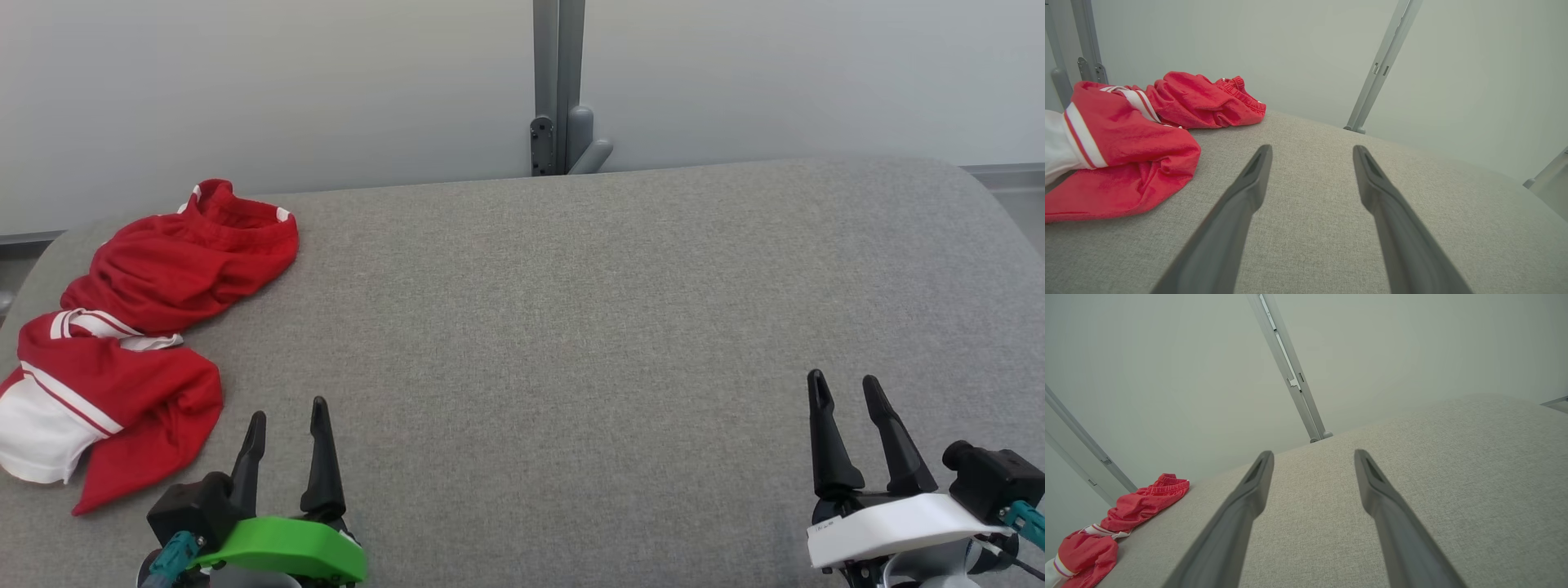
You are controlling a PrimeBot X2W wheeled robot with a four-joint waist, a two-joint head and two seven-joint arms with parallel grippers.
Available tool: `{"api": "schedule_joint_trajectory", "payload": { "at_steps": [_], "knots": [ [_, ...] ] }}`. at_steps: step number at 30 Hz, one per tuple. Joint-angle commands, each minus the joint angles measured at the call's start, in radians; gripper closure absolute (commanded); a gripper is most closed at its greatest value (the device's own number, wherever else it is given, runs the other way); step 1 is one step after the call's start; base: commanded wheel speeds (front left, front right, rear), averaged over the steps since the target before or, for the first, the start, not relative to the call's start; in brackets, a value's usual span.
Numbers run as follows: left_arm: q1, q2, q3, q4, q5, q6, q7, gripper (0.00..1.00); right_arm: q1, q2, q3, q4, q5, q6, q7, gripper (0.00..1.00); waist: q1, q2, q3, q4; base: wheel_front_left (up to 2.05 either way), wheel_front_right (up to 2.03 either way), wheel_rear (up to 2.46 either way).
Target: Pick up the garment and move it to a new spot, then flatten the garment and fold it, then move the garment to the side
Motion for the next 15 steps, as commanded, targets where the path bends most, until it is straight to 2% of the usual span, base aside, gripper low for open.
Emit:
{"api": "schedule_joint_trajectory", "payload": {
  "at_steps": [1,15],
  "knots": [
    [0.003,0.007,-0.005,-0.001,0.036,0.006,-0.009,0.0,0.007,-0.006,0.003,-0.014,-0.029,0.001,-0.009,0.0,0.0,0.0,-0.001,0.0,0.0,0.0,0.0],
    [0.008,0.008,-0.019,0.018,0.129,0.011,-0.041,0.0,0.022,-0.007,0.016,-0.03,-0.145,0.0,-0.035,0.0,0.0,0.0,-0.005,0.002,0.0,0.0,0.0]
  ]
}}
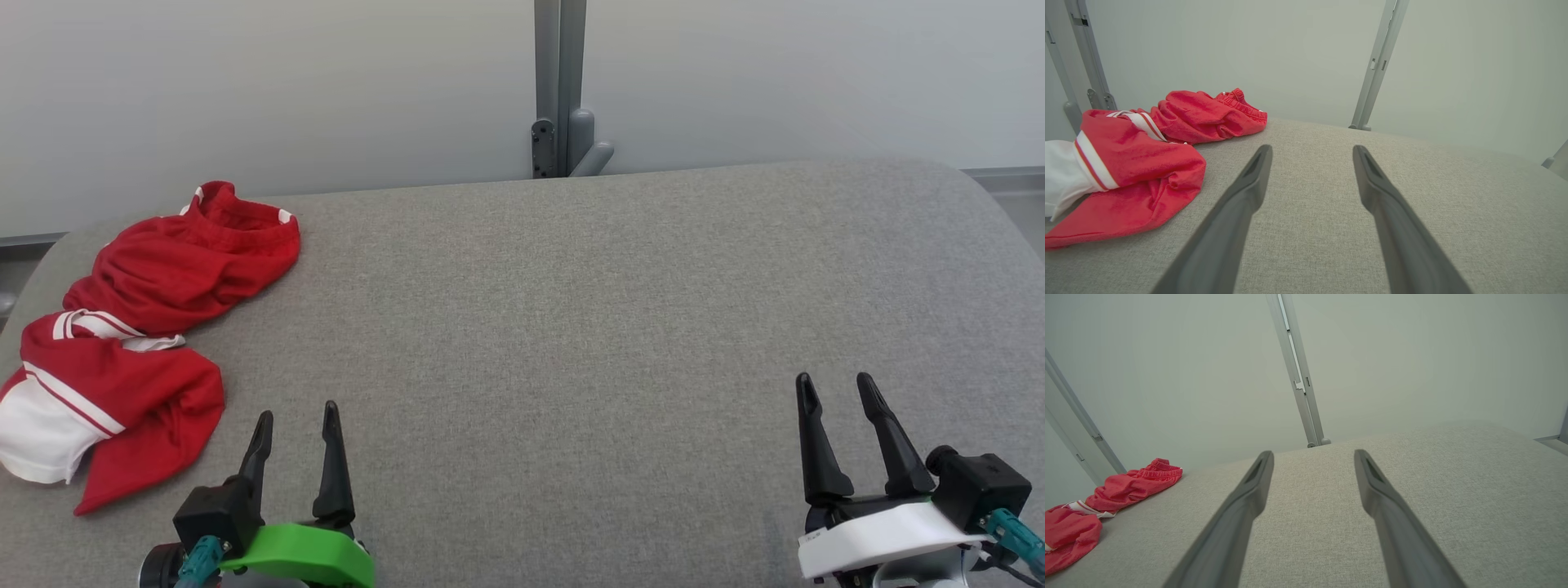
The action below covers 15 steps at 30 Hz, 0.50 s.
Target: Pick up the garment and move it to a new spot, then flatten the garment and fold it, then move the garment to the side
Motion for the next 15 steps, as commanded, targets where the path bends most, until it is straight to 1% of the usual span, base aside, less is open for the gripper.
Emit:
{"api": "schedule_joint_trajectory", "payload": {
  "at_steps": [1,15],
  "knots": [
    [0.008,0.007,-0.001,-0.002,0.021,0.003,-0.009,0.0,0.011,-0.006,0.001,-0.011,-0.02,0.0,-0.009,0.0,0.0,0.0,0.0,0.0,0.0,0.0,0.0],
    [0.025,0.008,-0.008,0.02,0.118,0.006,-0.04,0.0,0.031,-0.007,0.006,-0.021,-0.119,0.0,-0.033,0.0,0.0,0.0,-0.008,0.013,0.0,0.0,0.0]
  ]
}}
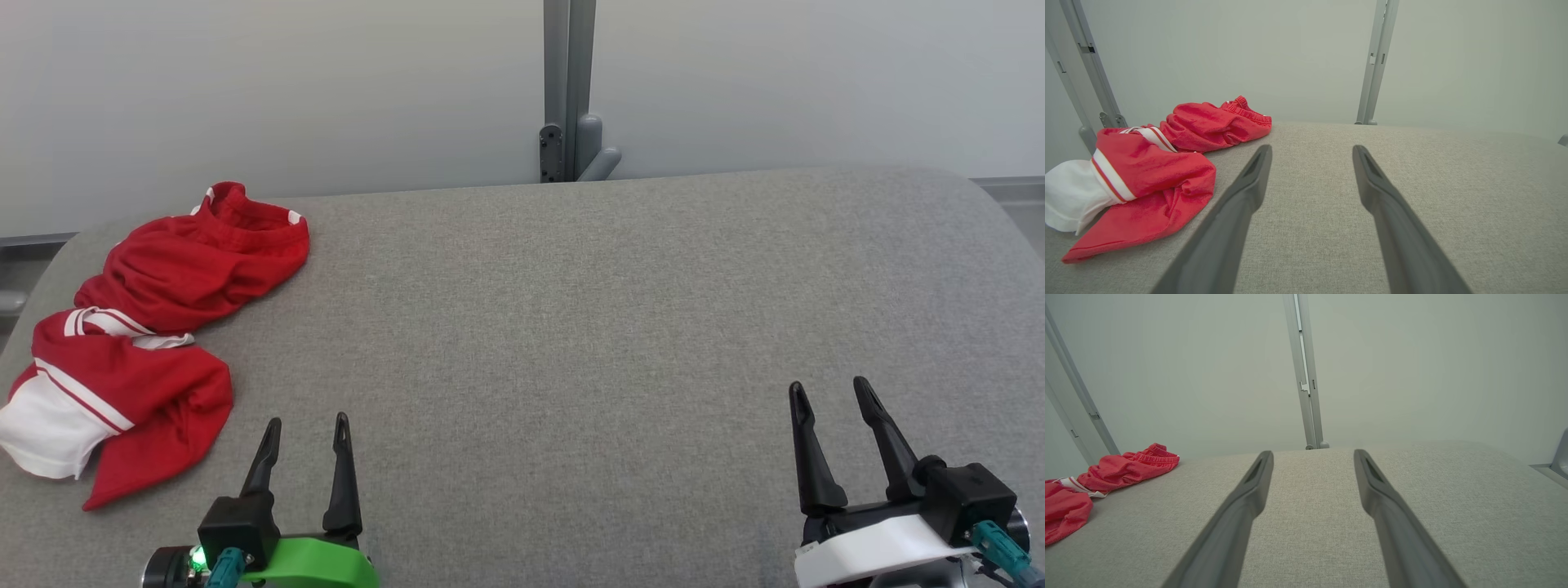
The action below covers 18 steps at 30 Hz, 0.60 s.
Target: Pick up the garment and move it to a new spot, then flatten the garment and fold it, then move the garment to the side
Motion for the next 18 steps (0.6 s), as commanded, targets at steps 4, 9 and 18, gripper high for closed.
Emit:
{"api": "schedule_joint_trajectory", "payload": {
  "at_steps": [4,9,18],
  "knots": [
    [0.01,0.007,0.003,0.002,0.037,0.005,-0.016,0.0,0.013,-0.005,0.0,-0.014,-0.039,0.0,-0.013,0.0,0.0,0.0,0.0,0.004,0.0,0.0,0.0],
    [0.009,0.007,0.006,0.003,0.062,0.008,-0.026,0.0,0.017,-0.005,-0.001,-0.02,-0.071,0.0,-0.021,0.0,0.0,0.0,-0.002,0.009,0.0,0.0,0.0],
    [-0.001,0.007,0.016,0.013,0.057,0.003,-0.025,0.0,0.017,-0.005,-0.005,-0.021,-0.073,0.0,-0.02,0.0,0.0,0.0,0.0,0.032,0.0,0.0,0.0]
  ]
}}
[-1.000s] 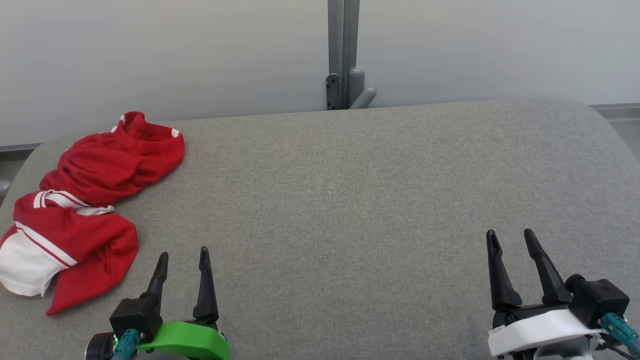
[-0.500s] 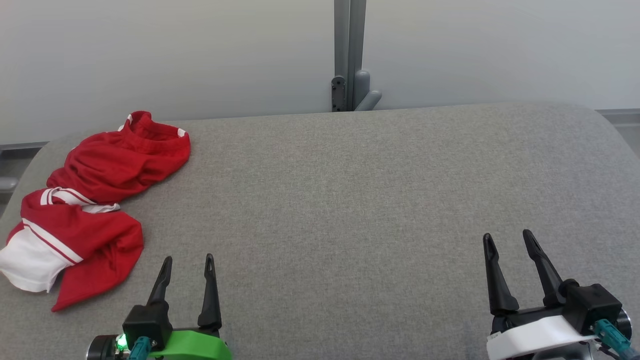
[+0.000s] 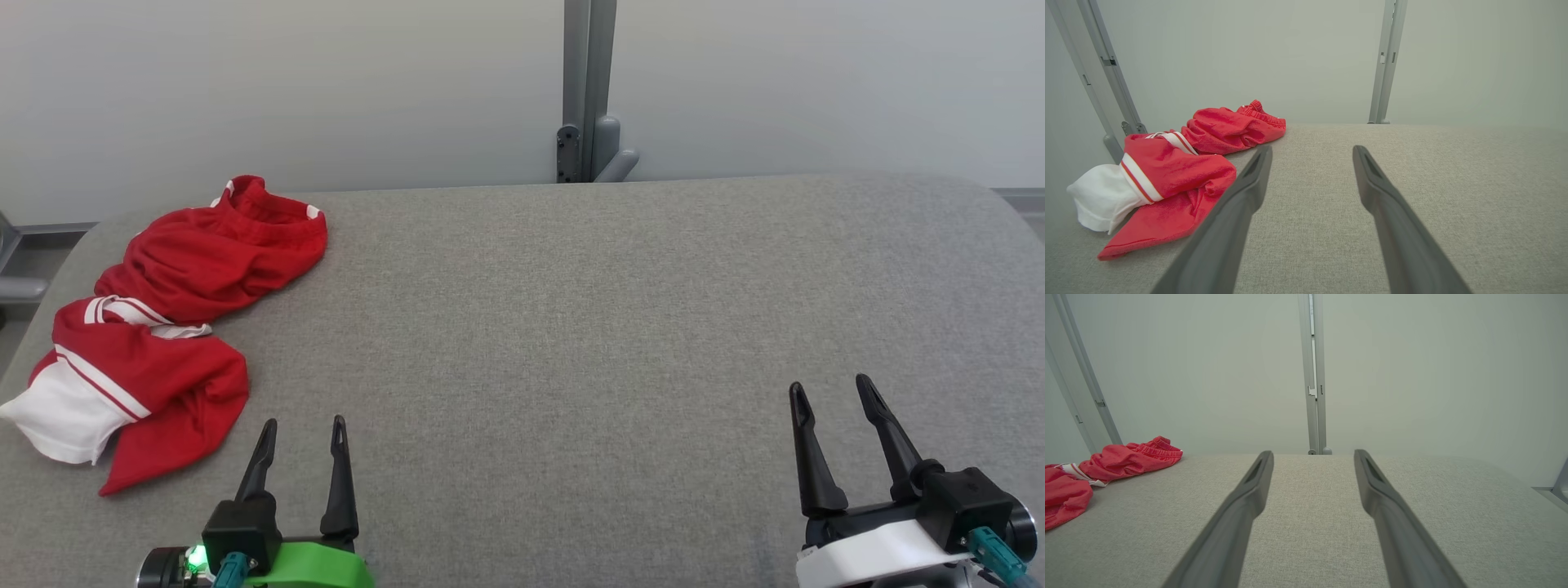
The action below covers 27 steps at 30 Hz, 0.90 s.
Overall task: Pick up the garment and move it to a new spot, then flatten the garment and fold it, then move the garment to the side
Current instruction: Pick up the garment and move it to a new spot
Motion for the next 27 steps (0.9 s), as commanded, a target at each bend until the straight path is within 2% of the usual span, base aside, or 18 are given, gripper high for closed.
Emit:
{"api": "schedule_joint_trajectory", "payload": {
  "at_steps": [1,7,12,27],
  "knots": [
    [-0.006,0.006,0.005,0.004,-0.004,-0.002,-0.001,0.0,0.009,-0.005,-0.002,-0.004,-0.002,0.0,-0.003,0.0,0.0,0.0,0.002,0.012,0.0,0.0,0.0],
    [-0.016,0.006,0.007,0.011,-0.005,-0.007,-0.001,0.0,0.008,-0.004,-0.002,-0.005,0.003,0.0,-0.003,0.0,0.0,0.0,0.003,0.041,0.0,0.0,0.0],
    [-0.022,0.006,0.011,0.007,0.002,-0.006,-0.001,0.0,0.011,-0.004,0.002,-0.007,0.004,0.0,-0.003,0.0,0.0,0.0,0.006,0.098,0.0,0.0,0.0],
    [-0.027,0.006,0.05,0.002,0.006,-0.015,-0.001,0.0,-0.014,-0.004,-0.006,-0.014,0.016,0.0,-0.003,0.0,0.0,0.0,0.032,0.408,0.0,0.0,0.0]
  ]
}}
